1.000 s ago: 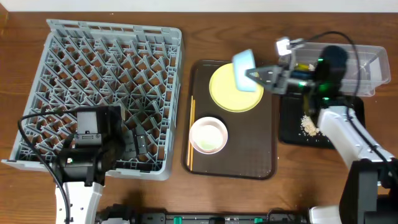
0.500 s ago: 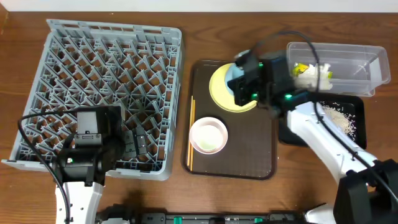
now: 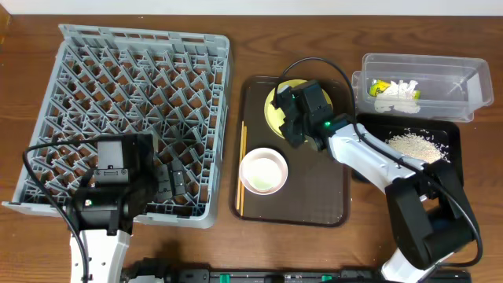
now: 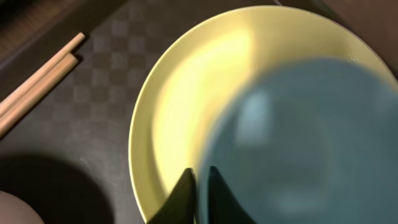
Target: Sort waste into correct bins and load items into the dishwasher
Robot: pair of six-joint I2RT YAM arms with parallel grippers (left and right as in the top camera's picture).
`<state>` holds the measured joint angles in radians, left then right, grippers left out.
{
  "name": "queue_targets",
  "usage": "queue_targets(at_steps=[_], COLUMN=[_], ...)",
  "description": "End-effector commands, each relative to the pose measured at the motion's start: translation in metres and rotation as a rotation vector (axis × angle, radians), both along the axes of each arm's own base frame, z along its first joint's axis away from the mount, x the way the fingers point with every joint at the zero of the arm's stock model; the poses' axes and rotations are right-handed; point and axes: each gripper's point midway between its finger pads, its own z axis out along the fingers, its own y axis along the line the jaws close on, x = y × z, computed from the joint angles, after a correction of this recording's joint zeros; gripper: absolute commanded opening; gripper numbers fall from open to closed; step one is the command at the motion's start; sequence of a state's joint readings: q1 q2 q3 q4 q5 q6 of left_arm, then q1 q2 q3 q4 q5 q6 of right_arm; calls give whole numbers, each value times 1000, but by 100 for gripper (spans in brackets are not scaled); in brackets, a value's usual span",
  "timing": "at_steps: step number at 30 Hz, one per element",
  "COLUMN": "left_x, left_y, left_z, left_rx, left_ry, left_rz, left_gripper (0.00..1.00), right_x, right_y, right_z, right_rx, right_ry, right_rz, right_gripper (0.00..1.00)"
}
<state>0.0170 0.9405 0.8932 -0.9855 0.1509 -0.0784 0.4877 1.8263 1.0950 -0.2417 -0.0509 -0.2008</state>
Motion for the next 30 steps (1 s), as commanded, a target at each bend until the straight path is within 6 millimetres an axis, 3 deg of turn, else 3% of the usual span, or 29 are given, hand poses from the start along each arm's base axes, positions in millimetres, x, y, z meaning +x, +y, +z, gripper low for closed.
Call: queue_targets(at_steps=[1, 3, 4, 5, 7, 8, 9, 12, 14, 21, 25, 27, 30], left_x=[3, 3, 3, 3, 3, 3, 3, 3, 3, 3, 3, 3, 3], left_y=[0, 0, 0, 0, 0, 0, 0, 0, 0, 0, 0, 0, 0], left_z=[8, 8, 8, 8, 8, 8, 8, 8, 8, 8, 8, 8, 8], left_rx=[-1, -1, -1, -1, -1, -1, -1, -1, -1, -1, -1, -1, -1], left_ry=[-21, -21, -21, -21, -21, -21, -21, -21, -21, -21, -21, -20, -21], left_rz=[4, 4, 4, 4, 4, 4, 4, 4, 4, 4, 4, 4, 4], left_gripper=[97, 97, 97, 97, 97, 97, 97, 97, 97, 97, 97, 97, 97], right_x=[2, 0, -1, -4, -10, -17, -23, -47, -65, -113, -123, -132, -131], right_y=[11, 13, 12, 13, 16, 19, 22, 31, 36, 36, 32, 31, 34], right_z=[11, 19, 27, 39, 65, 83, 94, 117, 115, 52, 23, -3, -10], right_rx=[36, 72, 98, 124, 171, 211, 245, 346, 380, 214, 144, 108, 112], right_ry=[-18, -6, 0, -2, -20, -28, -24, 37, 130, 351, 402, 463, 476], right_rz=[17, -16, -42, -49, -32, -13, -1, 24, 13, -21, -66, -87, -109], right_gripper=[25, 33, 43, 60, 77, 85, 86, 70, 65, 52, 46, 27, 5])
